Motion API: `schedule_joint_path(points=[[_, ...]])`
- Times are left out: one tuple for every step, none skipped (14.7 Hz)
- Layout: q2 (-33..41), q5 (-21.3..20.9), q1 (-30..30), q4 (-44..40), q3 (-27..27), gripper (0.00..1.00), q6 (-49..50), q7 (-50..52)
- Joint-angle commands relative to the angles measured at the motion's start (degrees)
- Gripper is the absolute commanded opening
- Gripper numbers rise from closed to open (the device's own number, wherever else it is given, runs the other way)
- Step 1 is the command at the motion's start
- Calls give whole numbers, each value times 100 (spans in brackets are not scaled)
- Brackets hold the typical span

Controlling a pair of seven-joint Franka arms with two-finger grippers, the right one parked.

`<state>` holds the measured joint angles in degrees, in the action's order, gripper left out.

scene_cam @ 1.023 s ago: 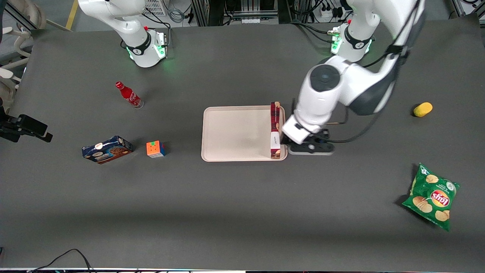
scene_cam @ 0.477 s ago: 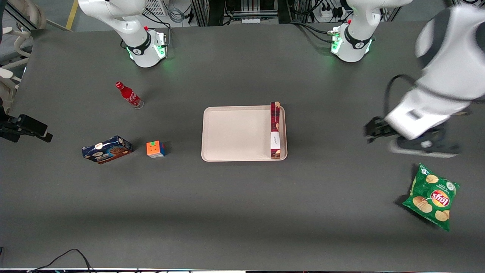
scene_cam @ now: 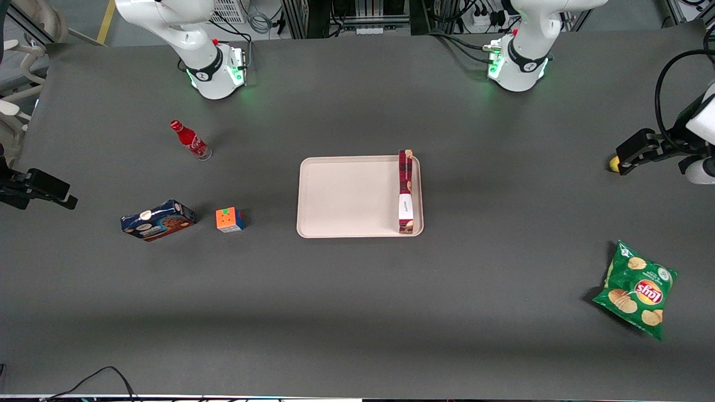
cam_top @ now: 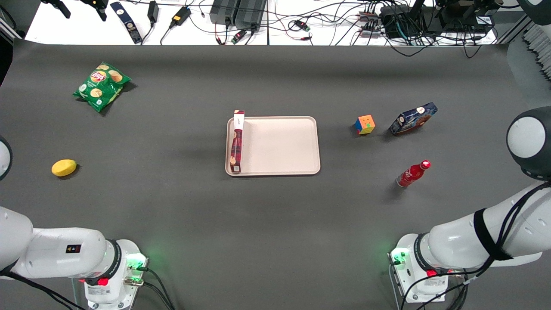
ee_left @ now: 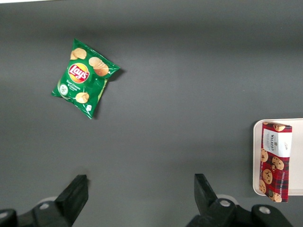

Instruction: Place red cookie box on tray

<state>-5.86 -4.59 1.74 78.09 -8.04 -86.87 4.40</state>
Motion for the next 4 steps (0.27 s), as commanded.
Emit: schedule_joint_path(points=[[-73,152,-15,-101,65,100,65,-80],[-82,152,-24,-92,83,100,48,-80],[-82,152,-24,-92,83,100,39,-71],[-91,152,-24,-84,83,100,39,-80]])
